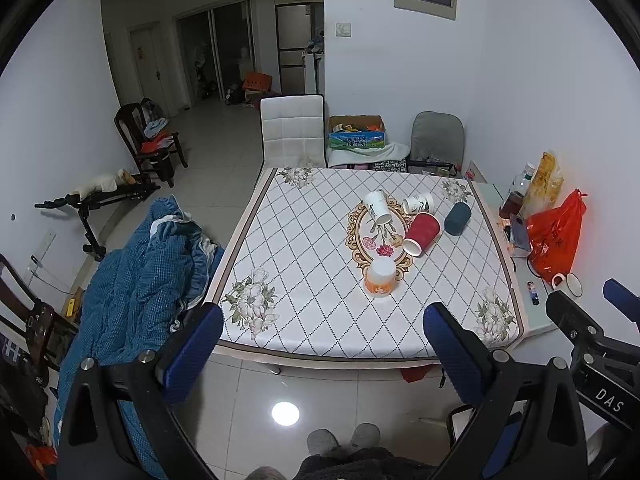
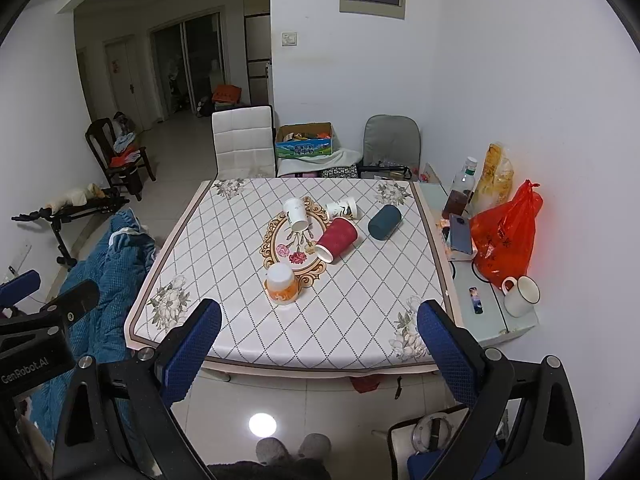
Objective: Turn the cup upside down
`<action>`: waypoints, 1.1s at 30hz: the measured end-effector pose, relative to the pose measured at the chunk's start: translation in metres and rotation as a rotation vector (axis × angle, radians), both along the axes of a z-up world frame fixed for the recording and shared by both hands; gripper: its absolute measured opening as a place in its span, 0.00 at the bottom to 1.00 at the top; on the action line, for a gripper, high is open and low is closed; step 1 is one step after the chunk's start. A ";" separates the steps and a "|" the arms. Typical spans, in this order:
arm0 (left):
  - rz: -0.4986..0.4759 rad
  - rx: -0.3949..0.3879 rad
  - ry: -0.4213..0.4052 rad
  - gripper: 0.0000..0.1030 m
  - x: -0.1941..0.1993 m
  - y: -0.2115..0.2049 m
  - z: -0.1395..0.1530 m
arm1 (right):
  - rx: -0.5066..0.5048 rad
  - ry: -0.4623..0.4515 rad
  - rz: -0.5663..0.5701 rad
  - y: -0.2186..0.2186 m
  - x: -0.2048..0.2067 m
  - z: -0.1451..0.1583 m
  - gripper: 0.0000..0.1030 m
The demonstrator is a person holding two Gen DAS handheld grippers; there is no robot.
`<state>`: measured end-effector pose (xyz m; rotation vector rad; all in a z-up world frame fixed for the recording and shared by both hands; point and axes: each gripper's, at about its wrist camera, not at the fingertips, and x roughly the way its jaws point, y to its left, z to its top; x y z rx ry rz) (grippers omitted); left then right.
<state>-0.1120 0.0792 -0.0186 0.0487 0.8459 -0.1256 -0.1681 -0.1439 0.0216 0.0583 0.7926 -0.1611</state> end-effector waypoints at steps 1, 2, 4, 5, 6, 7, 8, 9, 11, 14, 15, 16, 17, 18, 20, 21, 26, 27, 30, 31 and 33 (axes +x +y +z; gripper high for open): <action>0.001 0.000 0.001 0.99 0.000 0.000 0.000 | 0.001 0.000 0.001 -0.001 0.000 0.000 0.97; 0.001 0.000 0.001 0.99 -0.001 0.000 0.000 | 0.000 -0.001 0.002 -0.002 0.000 0.000 0.97; 0.001 0.000 0.001 0.99 0.000 0.000 0.000 | 0.002 0.001 0.001 -0.001 0.000 0.000 0.97; 0.002 0.001 0.000 0.99 -0.001 0.000 0.000 | 0.002 0.001 0.001 -0.002 -0.001 0.000 0.97; 0.002 0.000 0.000 0.99 0.000 -0.001 0.000 | 0.001 0.001 0.002 -0.002 -0.001 0.000 0.97; 0.002 -0.001 0.001 0.99 0.000 -0.001 0.000 | 0.000 0.000 0.003 -0.002 -0.001 0.000 0.97; 0.002 0.000 0.000 0.99 -0.001 -0.001 0.000 | 0.001 0.000 0.003 -0.002 -0.001 0.000 0.97; 0.004 0.000 0.000 0.99 0.000 -0.001 0.000 | 0.000 0.000 0.002 -0.002 -0.001 0.000 0.97; 0.003 0.000 0.000 0.99 0.000 -0.001 0.001 | 0.001 -0.001 0.004 -0.002 -0.001 0.000 0.97; 0.002 0.001 -0.001 0.99 0.000 -0.001 0.001 | 0.002 -0.001 0.005 -0.003 -0.002 0.000 0.97; 0.001 0.001 -0.002 0.99 0.000 -0.001 0.001 | 0.004 -0.001 0.004 -0.002 -0.003 0.000 0.97; 0.001 0.001 -0.003 0.99 -0.001 -0.001 0.001 | 0.005 -0.002 0.005 -0.003 -0.005 0.000 0.97; 0.001 0.001 -0.003 0.99 -0.001 -0.001 0.001 | 0.003 -0.002 0.005 -0.003 -0.005 0.000 0.97; 0.001 0.001 -0.003 0.99 -0.001 -0.001 0.001 | 0.005 -0.001 0.006 -0.004 -0.005 -0.001 0.97; 0.001 0.003 -0.004 0.99 -0.002 -0.001 0.001 | 0.006 -0.004 0.005 -0.004 -0.008 0.000 0.97; 0.002 0.001 -0.002 0.99 -0.001 -0.001 0.001 | 0.005 -0.004 0.005 -0.004 -0.009 0.000 0.97; -0.001 0.003 -0.003 0.99 -0.003 0.000 0.002 | 0.008 -0.006 0.006 -0.004 -0.012 0.001 0.97; 0.000 0.003 -0.004 0.99 -0.003 0.000 0.002 | 0.010 -0.005 0.006 -0.005 -0.012 0.001 0.97; 0.000 0.004 -0.004 0.99 -0.006 0.001 0.003 | 0.010 -0.006 0.007 -0.005 -0.014 0.001 0.97; -0.001 0.005 -0.003 0.99 -0.008 0.001 0.004 | 0.013 -0.004 0.007 -0.005 -0.014 0.001 0.97; -0.002 0.007 -0.003 0.99 -0.010 0.002 0.005 | 0.018 0.000 0.009 -0.005 -0.018 0.001 0.97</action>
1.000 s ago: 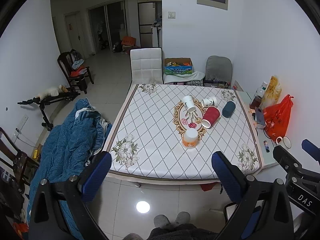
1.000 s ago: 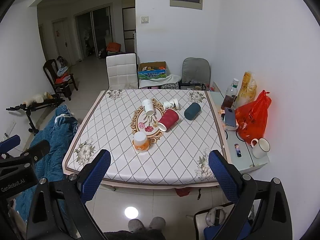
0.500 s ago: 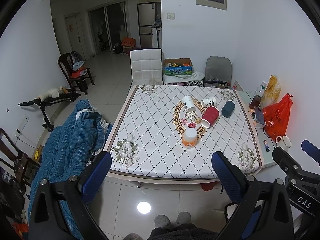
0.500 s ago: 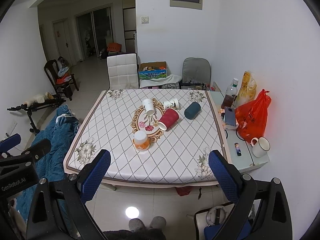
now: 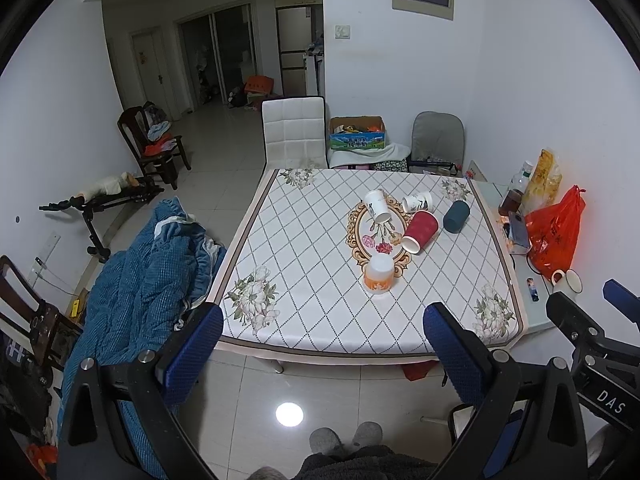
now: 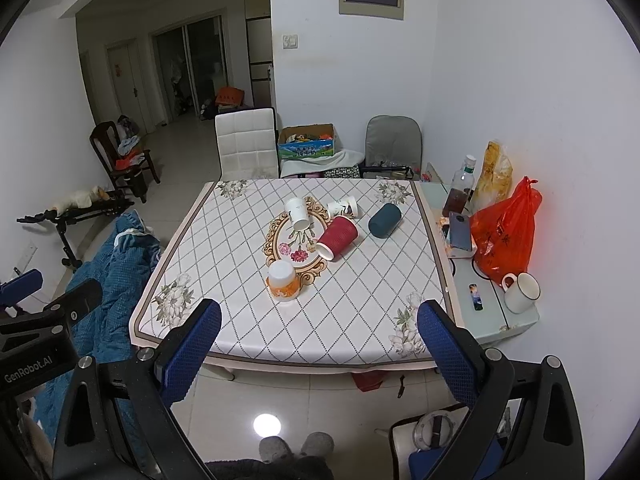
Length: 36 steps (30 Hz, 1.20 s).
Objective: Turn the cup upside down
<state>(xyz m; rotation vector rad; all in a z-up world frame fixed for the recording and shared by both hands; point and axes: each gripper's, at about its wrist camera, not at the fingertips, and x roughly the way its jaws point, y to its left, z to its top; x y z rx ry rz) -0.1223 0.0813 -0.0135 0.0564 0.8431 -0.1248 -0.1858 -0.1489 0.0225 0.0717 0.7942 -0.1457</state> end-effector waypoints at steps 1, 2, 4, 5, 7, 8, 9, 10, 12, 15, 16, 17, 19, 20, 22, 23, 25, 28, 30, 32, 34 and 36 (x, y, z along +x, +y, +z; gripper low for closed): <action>-0.001 0.002 -0.002 0.99 -0.002 0.000 0.000 | 0.002 0.001 0.001 0.000 -0.002 0.000 0.97; -0.001 0.004 -0.002 0.99 -0.003 0.001 0.001 | 0.004 0.002 0.002 0.000 -0.003 0.001 0.97; -0.002 0.004 -0.002 0.99 -0.004 0.001 0.002 | 0.003 0.000 0.002 -0.001 -0.005 0.002 0.97; -0.003 0.005 -0.003 0.99 -0.004 0.001 0.001 | 0.002 -0.002 0.001 -0.001 -0.006 0.002 0.97; -0.003 0.008 -0.005 0.99 -0.005 0.001 0.001 | 0.005 -0.006 0.002 -0.001 -0.010 0.004 0.97; -0.004 0.007 -0.004 0.99 -0.005 0.001 0.001 | 0.004 -0.005 0.002 -0.001 -0.010 0.004 0.97; -0.004 0.007 -0.004 0.99 -0.005 0.001 0.001 | 0.006 -0.005 0.002 -0.001 -0.010 0.004 0.97; -0.002 0.008 -0.004 0.99 -0.005 0.000 0.001 | 0.008 -0.006 0.001 -0.002 -0.011 0.004 0.97; -0.002 0.006 -0.003 0.99 -0.006 0.000 0.001 | 0.007 -0.004 0.003 -0.002 -0.011 0.003 0.97; -0.004 0.008 -0.006 0.99 -0.006 0.000 0.001 | 0.006 -0.005 0.002 -0.003 -0.011 0.004 0.97; -0.003 0.007 -0.007 0.99 -0.006 0.001 0.001 | 0.007 -0.006 0.003 -0.003 -0.011 0.003 0.97; -0.003 0.006 -0.008 0.99 -0.007 0.002 0.000 | 0.008 -0.006 0.002 -0.004 -0.011 0.003 0.97; -0.002 0.006 -0.008 0.99 -0.008 0.003 0.000 | 0.006 -0.005 0.004 -0.005 -0.011 0.003 0.97; -0.001 0.005 -0.007 0.99 -0.009 0.004 0.000 | 0.007 -0.004 0.004 -0.005 -0.011 0.003 0.97; -0.003 0.006 -0.006 0.99 -0.009 0.004 0.000 | 0.010 -0.003 0.005 -0.005 -0.011 0.003 0.97; -0.004 0.006 -0.006 0.99 -0.009 0.004 0.000 | 0.011 -0.001 0.005 -0.004 -0.012 0.004 0.97; -0.003 0.006 -0.004 0.99 -0.010 0.007 0.000 | 0.015 0.001 0.004 -0.001 -0.013 0.004 0.97; -0.004 0.005 -0.004 0.99 -0.011 0.007 0.000 | 0.018 0.005 0.002 0.003 -0.015 0.005 0.97; -0.003 0.006 -0.004 0.99 -0.010 0.008 -0.001 | 0.019 0.006 0.001 0.004 -0.015 0.005 0.97; 0.001 0.004 -0.001 0.99 -0.012 0.011 -0.001 | 0.024 0.007 0.000 0.006 -0.016 0.005 0.97; 0.006 0.002 0.003 0.99 -0.012 0.015 -0.001 | 0.025 0.007 -0.001 0.006 -0.016 0.004 0.97; 0.008 0.006 0.004 0.99 -0.012 0.015 -0.002 | 0.028 0.007 -0.001 0.007 -0.016 0.004 0.97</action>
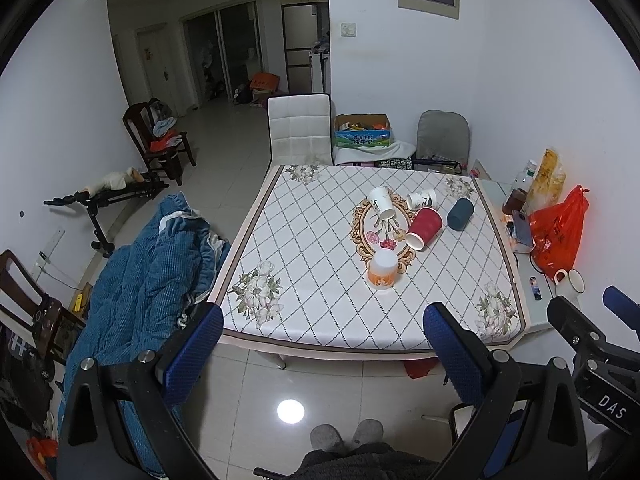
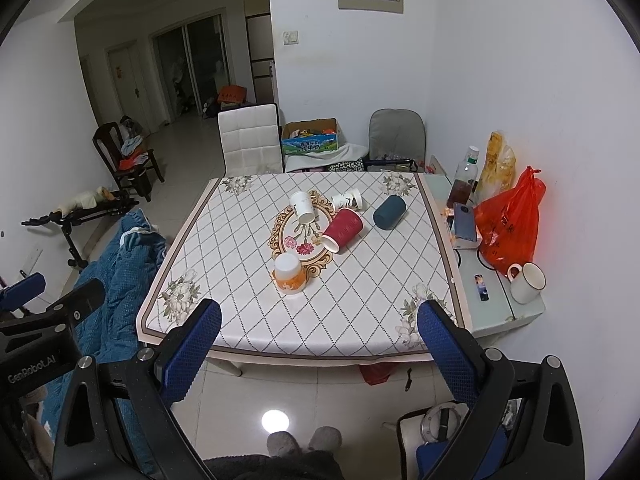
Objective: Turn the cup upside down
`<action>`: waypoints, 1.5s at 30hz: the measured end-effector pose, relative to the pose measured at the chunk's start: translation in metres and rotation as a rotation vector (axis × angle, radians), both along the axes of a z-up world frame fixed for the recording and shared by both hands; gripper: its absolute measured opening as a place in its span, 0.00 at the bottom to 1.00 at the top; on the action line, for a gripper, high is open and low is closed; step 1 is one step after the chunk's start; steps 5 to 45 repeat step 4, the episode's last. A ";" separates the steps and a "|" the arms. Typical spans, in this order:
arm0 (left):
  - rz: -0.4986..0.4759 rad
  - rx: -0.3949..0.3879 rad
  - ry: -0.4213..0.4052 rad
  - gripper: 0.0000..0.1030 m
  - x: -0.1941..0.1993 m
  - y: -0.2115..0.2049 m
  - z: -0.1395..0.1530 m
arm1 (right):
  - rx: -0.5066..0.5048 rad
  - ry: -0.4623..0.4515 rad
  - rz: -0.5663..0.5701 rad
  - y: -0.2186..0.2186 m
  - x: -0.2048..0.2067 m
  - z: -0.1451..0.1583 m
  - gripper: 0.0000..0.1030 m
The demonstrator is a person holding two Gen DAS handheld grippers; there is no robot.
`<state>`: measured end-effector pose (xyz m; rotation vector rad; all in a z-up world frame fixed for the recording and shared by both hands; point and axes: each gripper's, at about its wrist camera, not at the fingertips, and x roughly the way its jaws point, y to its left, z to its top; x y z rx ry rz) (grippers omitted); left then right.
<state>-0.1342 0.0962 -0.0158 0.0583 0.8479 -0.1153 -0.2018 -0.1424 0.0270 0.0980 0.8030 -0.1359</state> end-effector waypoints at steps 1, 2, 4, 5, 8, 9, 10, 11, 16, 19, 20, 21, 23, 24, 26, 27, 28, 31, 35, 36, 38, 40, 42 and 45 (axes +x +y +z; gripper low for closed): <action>-0.001 0.001 -0.001 0.99 0.000 0.000 0.000 | -0.002 0.000 0.000 -0.001 0.000 -0.001 0.97; -0.002 0.002 -0.002 0.99 -0.001 0.002 0.000 | -0.002 0.000 -0.001 -0.001 0.000 -0.001 0.97; -0.001 0.001 -0.002 0.99 0.000 0.001 0.000 | 0.001 -0.001 -0.001 0.000 0.000 -0.001 0.97; -0.001 0.001 -0.002 0.99 0.000 0.001 0.000 | 0.001 -0.001 -0.001 0.000 0.000 -0.001 0.97; -0.001 0.001 -0.002 0.99 0.000 0.001 0.000 | 0.001 -0.001 -0.001 0.000 0.000 -0.001 0.97; -0.001 0.001 -0.002 0.99 0.000 0.001 0.000 | 0.001 -0.001 -0.001 0.000 0.000 -0.001 0.97; -0.001 0.001 -0.002 0.99 0.000 0.001 0.000 | 0.001 -0.001 -0.001 0.000 0.000 -0.001 0.97; -0.001 0.001 -0.002 0.99 0.000 0.001 0.000 | 0.001 -0.001 -0.001 0.000 0.000 -0.001 0.97; -0.001 0.001 -0.002 0.99 0.000 0.001 0.000 | 0.001 -0.001 -0.001 0.000 0.000 -0.001 0.97; -0.001 0.001 -0.002 0.99 0.000 0.001 0.000 | 0.001 -0.001 -0.001 0.000 0.000 -0.001 0.97; -0.001 0.001 -0.002 0.99 0.000 0.001 0.000 | 0.001 -0.001 -0.001 0.000 0.000 -0.001 0.97; -0.001 0.001 -0.002 0.99 0.000 0.001 0.000 | 0.001 -0.001 -0.001 0.000 0.000 -0.001 0.97; -0.001 0.001 -0.002 0.99 0.000 0.001 0.000 | 0.001 -0.001 -0.001 0.000 0.000 -0.001 0.97; -0.001 0.001 -0.002 0.99 0.000 0.001 0.000 | 0.001 -0.001 -0.001 0.000 0.000 -0.001 0.97; -0.001 0.001 -0.002 0.99 0.000 0.001 0.000 | 0.001 -0.001 -0.001 0.000 0.000 -0.001 0.97; -0.001 0.001 -0.002 0.99 0.000 0.001 0.000 | 0.001 -0.001 -0.001 0.000 0.000 -0.001 0.97; -0.001 0.001 -0.002 0.99 0.000 0.001 0.000 | 0.001 -0.001 -0.001 0.000 0.000 -0.001 0.97; -0.001 0.001 -0.002 0.99 0.000 0.001 0.000 | 0.001 -0.001 -0.001 0.000 0.000 -0.001 0.97; -0.001 0.001 -0.002 0.99 0.000 0.001 0.000 | 0.001 -0.001 -0.001 0.000 0.000 -0.001 0.97; -0.001 0.001 -0.002 0.99 0.000 0.001 0.000 | 0.001 -0.001 -0.001 0.000 0.000 -0.001 0.97; -0.001 0.001 -0.002 0.99 0.000 0.001 0.000 | 0.001 -0.001 -0.001 0.000 0.000 -0.001 0.97; -0.001 0.001 -0.002 0.99 0.000 0.001 0.000 | 0.001 -0.001 -0.001 0.000 0.000 -0.001 0.97; -0.001 0.001 -0.002 0.99 0.000 0.001 0.000 | 0.001 -0.001 -0.001 0.000 0.000 -0.001 0.97; -0.001 0.001 -0.002 0.99 0.000 0.001 0.000 | 0.001 -0.001 -0.001 0.000 0.000 -0.001 0.97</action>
